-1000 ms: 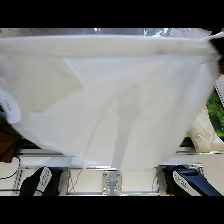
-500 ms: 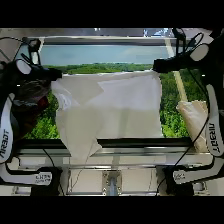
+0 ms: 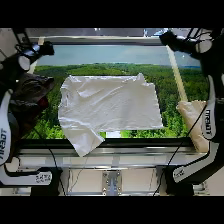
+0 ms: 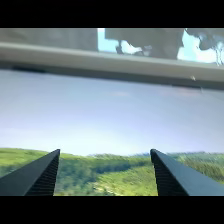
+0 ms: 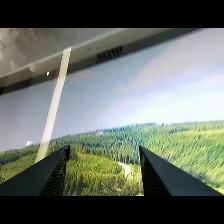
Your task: Fold the shirts.
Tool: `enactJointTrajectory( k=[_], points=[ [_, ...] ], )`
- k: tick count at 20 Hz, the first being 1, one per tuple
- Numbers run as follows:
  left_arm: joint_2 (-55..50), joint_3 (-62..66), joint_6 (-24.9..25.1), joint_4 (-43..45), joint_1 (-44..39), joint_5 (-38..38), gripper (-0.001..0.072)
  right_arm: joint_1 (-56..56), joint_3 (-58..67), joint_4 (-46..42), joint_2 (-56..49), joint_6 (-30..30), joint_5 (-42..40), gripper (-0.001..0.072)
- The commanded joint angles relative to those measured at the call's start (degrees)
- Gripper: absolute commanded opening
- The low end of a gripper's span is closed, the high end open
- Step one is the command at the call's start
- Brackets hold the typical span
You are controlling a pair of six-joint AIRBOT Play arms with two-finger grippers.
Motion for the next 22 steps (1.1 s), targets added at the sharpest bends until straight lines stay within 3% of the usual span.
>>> enactJointTrajectory(
  k=[1, 3, 5, 8, 9, 11, 13, 14, 20, 22],
  points=[
    [15.52, 0.20, -2.19, 2.49, 11.69, -13.86, 0.0642, -10.64, 7.61, -9.86, 10.29, 0.24, 22.36, 0.0471],
    [23.63, -5.11, -5.53, 2.49, 21.31, -26.43, 0.0642, -17.11, 0.61, -15.28, 20.44, -0.81, 32.72, 0.0460],
    [31.43, -16.68, -9.14, 2.34, 29.77, -33.07, 0.0642, -23.10, -11.13, -17.35, 29.68, -4.72, 40.65, 0.0430],
    [40.24, -39.17, -12.39, -2.97, 37.53, -37.75, 0.0641, -29.83, -40.83, -9.51, 44.37, -6.27, 30.69, 0.0434],
    [40.94, -46.05, -10.16, -8.63, 39.26, -39.58, 0.0640, -30.93, -51.84, -6.45, 48.89, -6.27, 25.09, 0.0442],
    [38.29, -56.35, 3.08, -26.47, 41.27, -42.34, 0.0641, -32.52, -71.69, 3.76, 55.65, -6.34, 15.30, 0.0451],
    [31.50, -61.35, 15.67, -40.00, 41.07, -43.25, 0.0641, -33.46, -81.70, 13.46, 56.48, -10.47, 15.47, 0.0451],
    [27.56, -61.64, 18.84, -41.24, 40.48, -43.80, 0.0642, -33.46, -83.67, 15.93, 55.91, -13.27, 16.90, 0.0451],
    [10.25, -61.59, 29.59, -46.47, 35.23, -44.63, 0.0640, -33.46, -80.52, 17.62, 55.34, -14.60, 20.04, 0.0450],
    [8.28, -61.57, 29.83, -46.40, 32.33, -42.99, 0.0619, -33.46, -78.40, 17.62, 55.34, -14.58, 21.35, 0.0449]
  ],
)
